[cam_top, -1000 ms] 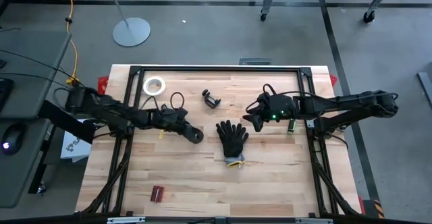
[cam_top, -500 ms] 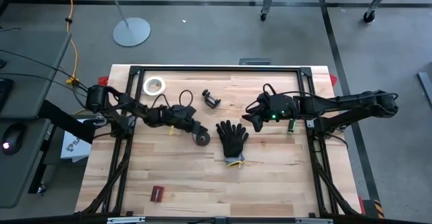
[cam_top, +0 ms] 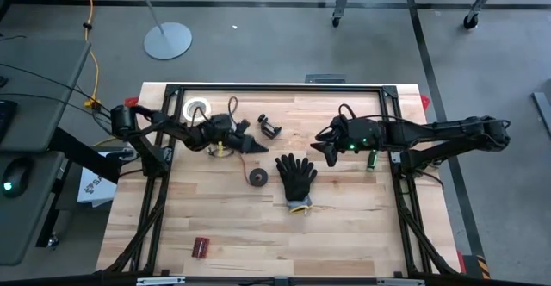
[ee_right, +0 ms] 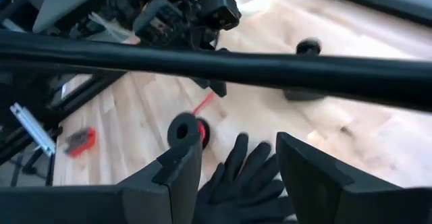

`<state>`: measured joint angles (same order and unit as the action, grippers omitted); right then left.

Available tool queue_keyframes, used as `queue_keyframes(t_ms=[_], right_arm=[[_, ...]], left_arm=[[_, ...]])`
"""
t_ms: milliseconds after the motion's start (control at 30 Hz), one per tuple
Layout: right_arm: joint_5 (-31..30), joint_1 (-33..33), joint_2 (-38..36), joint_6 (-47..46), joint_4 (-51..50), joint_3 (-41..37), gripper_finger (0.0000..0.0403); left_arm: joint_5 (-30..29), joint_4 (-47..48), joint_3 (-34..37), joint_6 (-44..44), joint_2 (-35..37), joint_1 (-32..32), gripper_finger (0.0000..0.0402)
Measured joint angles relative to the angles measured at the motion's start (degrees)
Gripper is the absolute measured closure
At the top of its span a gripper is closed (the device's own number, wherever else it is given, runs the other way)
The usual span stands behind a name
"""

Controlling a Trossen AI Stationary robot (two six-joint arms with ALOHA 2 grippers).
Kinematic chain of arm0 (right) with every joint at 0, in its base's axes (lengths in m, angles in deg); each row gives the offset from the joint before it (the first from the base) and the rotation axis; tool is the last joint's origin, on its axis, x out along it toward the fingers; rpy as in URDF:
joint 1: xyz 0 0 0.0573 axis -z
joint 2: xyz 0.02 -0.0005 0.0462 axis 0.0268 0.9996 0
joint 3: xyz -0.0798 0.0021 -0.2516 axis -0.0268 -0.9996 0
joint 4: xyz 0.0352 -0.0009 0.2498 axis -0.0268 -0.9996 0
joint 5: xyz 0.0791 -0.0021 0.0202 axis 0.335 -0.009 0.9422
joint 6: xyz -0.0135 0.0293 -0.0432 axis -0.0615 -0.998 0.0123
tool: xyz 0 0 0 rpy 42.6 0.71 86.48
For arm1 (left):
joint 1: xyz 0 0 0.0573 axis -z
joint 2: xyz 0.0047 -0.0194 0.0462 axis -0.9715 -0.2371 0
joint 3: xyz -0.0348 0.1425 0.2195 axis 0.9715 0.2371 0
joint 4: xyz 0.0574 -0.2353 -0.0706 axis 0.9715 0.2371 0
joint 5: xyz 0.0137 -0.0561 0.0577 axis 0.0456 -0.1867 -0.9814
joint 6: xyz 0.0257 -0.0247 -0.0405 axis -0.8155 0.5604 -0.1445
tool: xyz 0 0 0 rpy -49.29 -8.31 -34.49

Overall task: Coil cords
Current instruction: Return to Home Position

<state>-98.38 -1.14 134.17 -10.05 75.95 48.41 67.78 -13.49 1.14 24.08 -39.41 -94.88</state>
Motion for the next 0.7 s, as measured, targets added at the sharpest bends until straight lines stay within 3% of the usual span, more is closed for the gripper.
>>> queue_keyframes(t_ms=[200, 333, 400, 467, 600, 700], right_arm=[[-2.32, 0.81, -4.72, -0.38, -2.07, 0.02, 0.0220], [-4.51, 0.33, -9.31, -4.36, -10.64, 0.04, 0.0229], [-5.29, -0.88, -12.08, -6.32, -14.42, 0.04, 0.0251], [-5.87, -2.50, -15.06, -7.66, -16.20, 0.04, 0.0288], [-8.33, -5.31, -19.63, -9.24, -16.33, 0.04, 0.0384], [-10.47, -7.68, -19.84, -12.02, -16.39, -0.63, 0.0395]], left_arm=[[5.26, -9.64, -3.36, 3.01, 2.55, -4.53, 0.0227], [3.54, -3.87, -2.30, -2.77, 15.26, -4.53, 0.0305], [-0.70, 1.40, -0.50, -6.59, 24.07, -3.81, 0.0362], [-6.22, 6.08, 1.54, -10.46, 34.06, -2.26, 0.0390], [-22.79, 19.70, 3.80, -16.22, 51.65, 3.51, 0.0396], [-32.73, 29.56, 3.80, -21.62, 59.58, 9.32, 0.0400]])
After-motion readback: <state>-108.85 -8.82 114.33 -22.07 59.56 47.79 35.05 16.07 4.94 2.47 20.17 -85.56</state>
